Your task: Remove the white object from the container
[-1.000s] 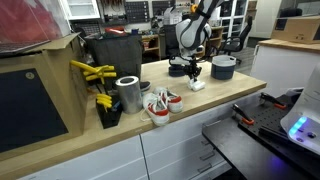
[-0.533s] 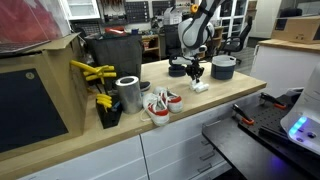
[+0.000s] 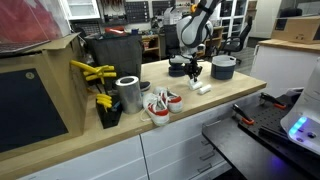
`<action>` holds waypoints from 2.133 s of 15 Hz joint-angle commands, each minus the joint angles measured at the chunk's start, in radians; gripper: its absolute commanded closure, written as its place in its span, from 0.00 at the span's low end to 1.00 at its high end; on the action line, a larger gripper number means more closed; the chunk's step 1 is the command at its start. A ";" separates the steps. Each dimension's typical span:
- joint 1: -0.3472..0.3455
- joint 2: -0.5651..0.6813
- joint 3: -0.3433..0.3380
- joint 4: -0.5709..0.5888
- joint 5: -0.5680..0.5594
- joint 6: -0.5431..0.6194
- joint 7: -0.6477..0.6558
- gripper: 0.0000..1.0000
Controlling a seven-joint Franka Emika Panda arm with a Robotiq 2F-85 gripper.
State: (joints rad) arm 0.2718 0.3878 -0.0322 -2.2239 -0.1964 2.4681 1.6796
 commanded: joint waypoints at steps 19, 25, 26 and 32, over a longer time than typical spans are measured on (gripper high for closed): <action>0.013 -0.008 0.002 -0.003 -0.026 0.056 0.043 0.22; -0.055 -0.152 0.028 -0.021 -0.033 -0.002 -0.323 0.00; -0.071 -0.179 0.034 -0.020 -0.022 -0.023 -0.405 0.00; -0.150 -0.333 0.065 -0.013 0.047 -0.174 -0.876 0.00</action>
State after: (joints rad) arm 0.1536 0.1380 0.0177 -2.2217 -0.1814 2.3680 0.9962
